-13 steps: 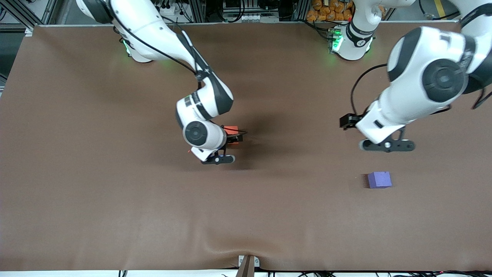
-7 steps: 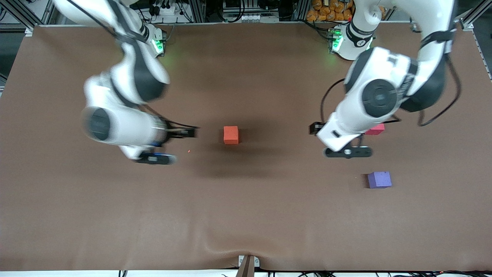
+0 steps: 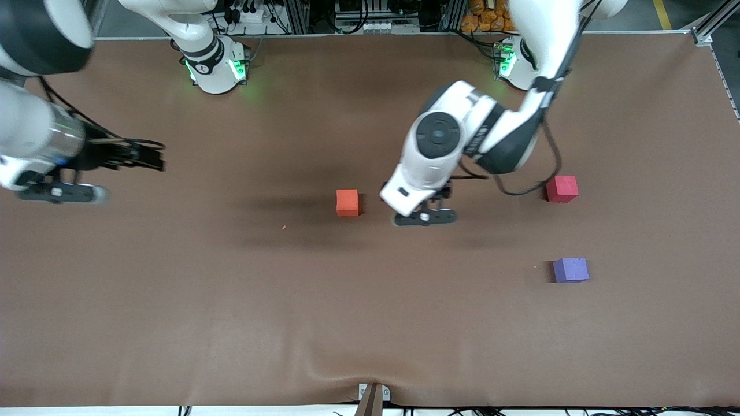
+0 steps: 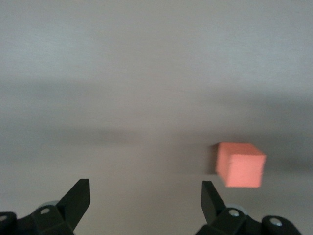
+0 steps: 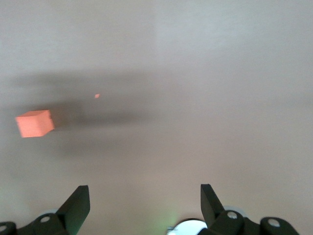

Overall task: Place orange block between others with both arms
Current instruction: 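Grasp the orange cube with the left gripper while the right gripper withdraws, then hold the orange cube in the left gripper above mid-table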

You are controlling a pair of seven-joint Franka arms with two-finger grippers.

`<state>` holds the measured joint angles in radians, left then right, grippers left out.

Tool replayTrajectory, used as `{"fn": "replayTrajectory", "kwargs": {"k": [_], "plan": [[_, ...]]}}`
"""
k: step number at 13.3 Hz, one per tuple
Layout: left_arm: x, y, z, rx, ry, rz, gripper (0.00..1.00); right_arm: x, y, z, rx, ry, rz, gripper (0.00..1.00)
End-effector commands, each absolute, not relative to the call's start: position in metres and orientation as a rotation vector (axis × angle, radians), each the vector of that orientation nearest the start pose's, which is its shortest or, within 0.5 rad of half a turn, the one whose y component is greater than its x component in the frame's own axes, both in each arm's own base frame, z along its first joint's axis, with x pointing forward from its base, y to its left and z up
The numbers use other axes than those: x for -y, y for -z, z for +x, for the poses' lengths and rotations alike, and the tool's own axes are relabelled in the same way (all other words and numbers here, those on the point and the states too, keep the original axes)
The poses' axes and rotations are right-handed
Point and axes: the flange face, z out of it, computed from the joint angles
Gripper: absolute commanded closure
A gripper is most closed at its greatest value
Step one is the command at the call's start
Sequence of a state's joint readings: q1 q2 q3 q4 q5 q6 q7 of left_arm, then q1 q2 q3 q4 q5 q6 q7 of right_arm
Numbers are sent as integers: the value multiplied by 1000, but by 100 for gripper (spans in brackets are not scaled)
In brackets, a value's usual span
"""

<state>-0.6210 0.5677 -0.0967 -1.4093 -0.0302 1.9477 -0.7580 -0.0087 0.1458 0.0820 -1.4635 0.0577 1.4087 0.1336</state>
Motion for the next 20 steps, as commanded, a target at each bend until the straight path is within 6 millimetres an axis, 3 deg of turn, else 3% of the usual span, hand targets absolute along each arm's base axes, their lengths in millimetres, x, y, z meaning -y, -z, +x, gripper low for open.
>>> {"fn": "replayTrajectory", "kwargs": {"k": [1,4,7,11,16,19,20], "plan": [[497,-329,532,139,-84,-3196,0,15,-585,572,-35,-298,-3093,0],[530,-302,519,152,15,-3257,0,51,-590,570,-91,-276,-3086,0],[555,-278,504,166,68,-3300,0,46,-592,570,-57,-287,-3170,0],[571,-240,483,139,46,-3267,0,46,-595,572,-57,-278,-3175,0],[581,-235,480,134,132,-3300,0,42,-591,576,-61,-272,-3171,0],[584,-221,475,120,137,-3301,0,19,-590,579,8,-275,-3214,0],[583,-214,475,120,131,-3293,0,20,-591,579,6,-275,-3233,0]]}}
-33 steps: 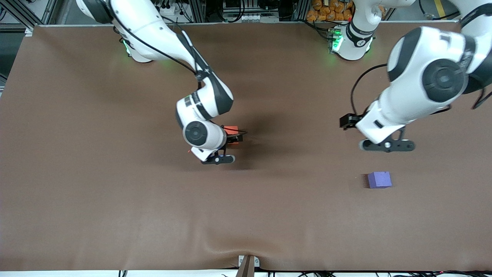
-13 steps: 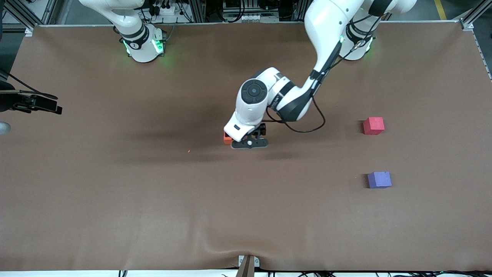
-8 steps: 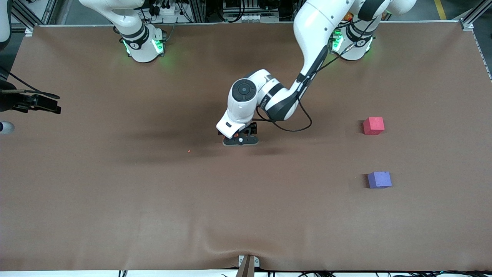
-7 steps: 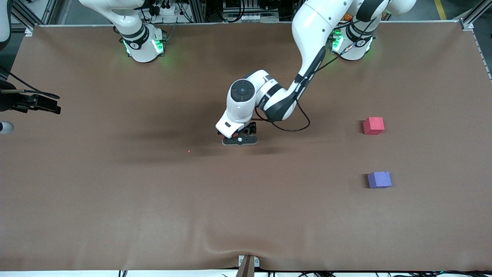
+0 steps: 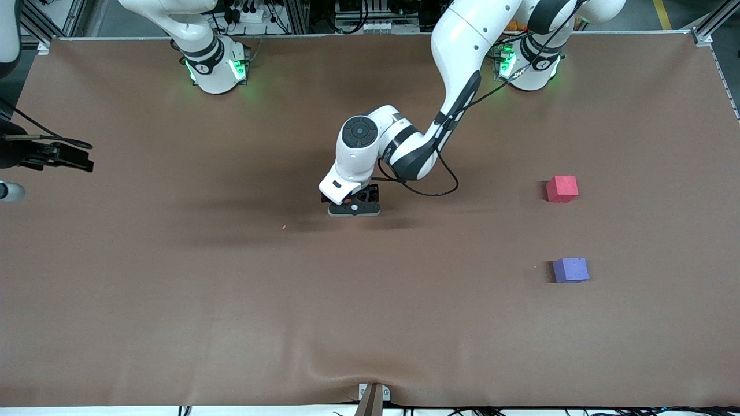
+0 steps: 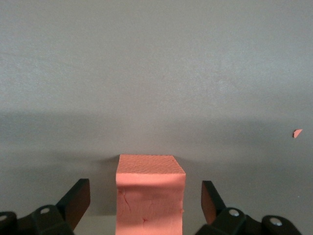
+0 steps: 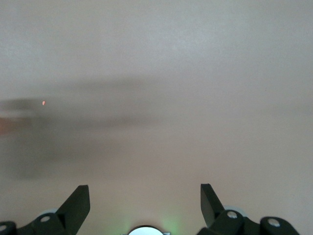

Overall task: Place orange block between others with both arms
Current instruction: 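Hold the orange cube in the left gripper above mid-table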

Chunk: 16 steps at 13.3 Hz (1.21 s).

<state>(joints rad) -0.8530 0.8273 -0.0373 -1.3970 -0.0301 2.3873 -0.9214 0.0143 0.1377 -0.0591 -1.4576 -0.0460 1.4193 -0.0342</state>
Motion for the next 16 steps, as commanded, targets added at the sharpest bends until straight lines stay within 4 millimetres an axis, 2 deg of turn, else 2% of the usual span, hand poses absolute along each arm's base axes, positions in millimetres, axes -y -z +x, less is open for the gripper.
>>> {"fn": "replayTrajectory", "kwargs": {"k": [1,6,8,9,10,14,16], "plan": [[582,-207,474,120,121,-3286,0,21,-592,579,4,-272,-3233,0],[585,-199,468,106,106,-3278,0,22,-593,578,-3,-273,-3223,0],[587,-198,464,110,93,-3280,52,25,-593,578,-9,-275,-3227,0],[587,-198,463,169,88,-3279,83,25,-593,578,-10,-274,-3220,0],[588,-198,462,219,87,-3276,100,24,-593,578,-8,-274,-3220,0],[583,-212,471,262,95,-3279,100,23,-593,578,-8,-274,-3221,0],[569,-227,489,317,100,-3278,100,23,-593,578,-8,-271,-3221,0]]}}
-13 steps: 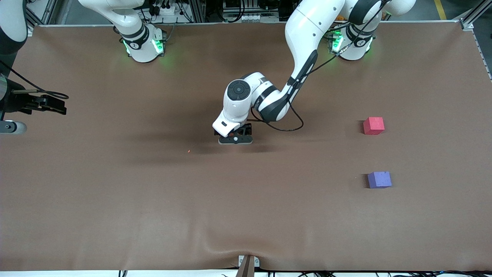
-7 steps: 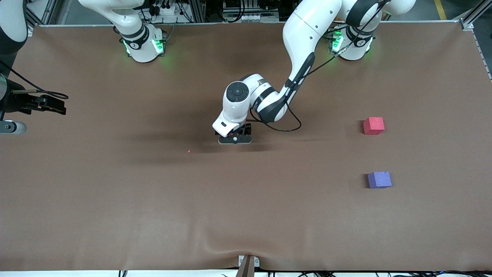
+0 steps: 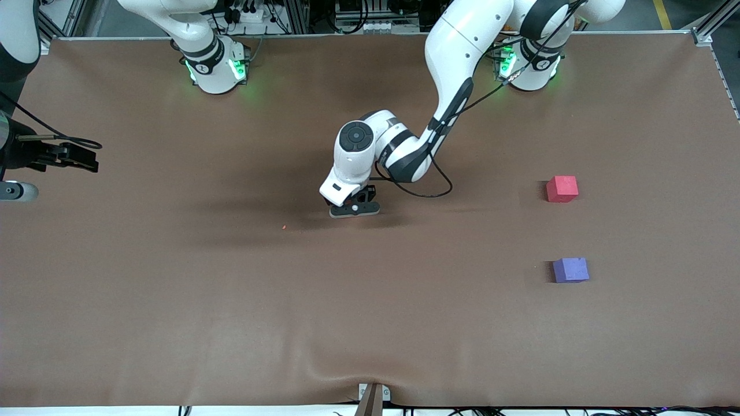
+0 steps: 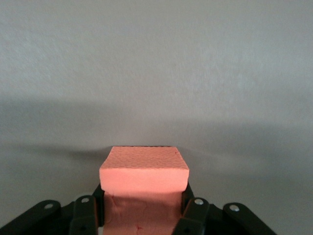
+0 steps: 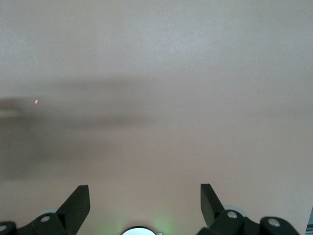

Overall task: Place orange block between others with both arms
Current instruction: 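Hold the orange cube in the left gripper above mid-table, then carry the orange cube with the left gripper between the pink and blue cubes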

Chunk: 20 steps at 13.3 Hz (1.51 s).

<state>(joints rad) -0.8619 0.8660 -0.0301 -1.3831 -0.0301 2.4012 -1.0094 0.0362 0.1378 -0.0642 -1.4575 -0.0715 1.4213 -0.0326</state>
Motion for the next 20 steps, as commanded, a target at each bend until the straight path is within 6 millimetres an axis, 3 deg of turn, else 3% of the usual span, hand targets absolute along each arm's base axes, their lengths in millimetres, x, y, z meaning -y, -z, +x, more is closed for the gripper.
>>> {"fn": "replayTrajectory", "kwargs": {"k": [1,4,7,11,13,20], "plan": [[566,-233,492,325,96,-3275,100,22,-593,579,-5,-268,-3220,0],[539,-262,519,404,79,-3249,100,18,-593,579,3,-265,-3221,0],[493,-292,557,521,70,-3213,100,20,-594,579,0,-261,-3223,0],[430,-328,592,629,10,-3141,100,22,-596,579,-8,-254,-3223,0],[401,-334,603,631,-30,-3113,100,21,-596,579,-3,-254,-3225,0],[313,-321,615,521,-251,-3012,100,19,-596,580,0,-250,-3221,0]]}}
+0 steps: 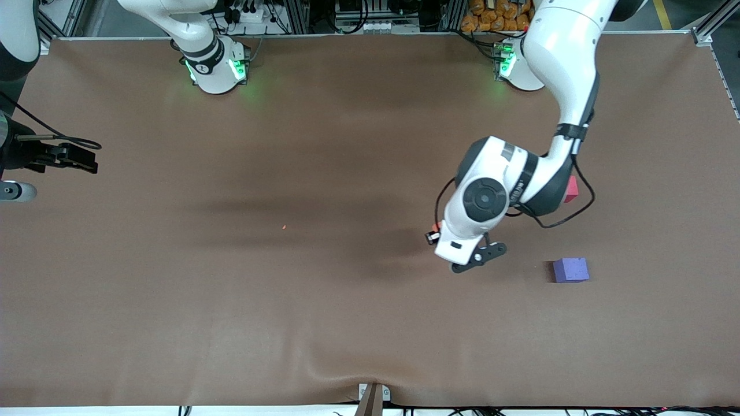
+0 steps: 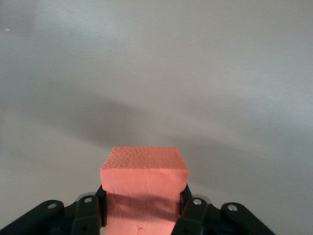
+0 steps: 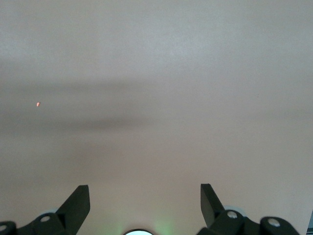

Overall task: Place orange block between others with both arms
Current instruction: 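Carry the orange cube with the left gripper between the pink and blue cubes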

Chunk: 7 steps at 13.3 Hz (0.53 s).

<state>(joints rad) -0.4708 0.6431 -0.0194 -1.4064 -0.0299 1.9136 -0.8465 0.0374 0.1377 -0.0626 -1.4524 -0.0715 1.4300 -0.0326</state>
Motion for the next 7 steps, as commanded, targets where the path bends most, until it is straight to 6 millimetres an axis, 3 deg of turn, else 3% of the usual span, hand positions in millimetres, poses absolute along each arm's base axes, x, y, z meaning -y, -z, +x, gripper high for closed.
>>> {"fn": "replayTrajectory", "kwargs": {"k": [1,3,7], "plan": [[303,-318,613,501,-269,-3008,100,19,-596,580,0,-250,-3221,0],[280,-314,612,473,-300,-3002,100,18,-596,580,3,-250,-3219,0],[213,-308,606,409,-381,-2998,100,19,-596,580,0,-250,-3219,0]]}}
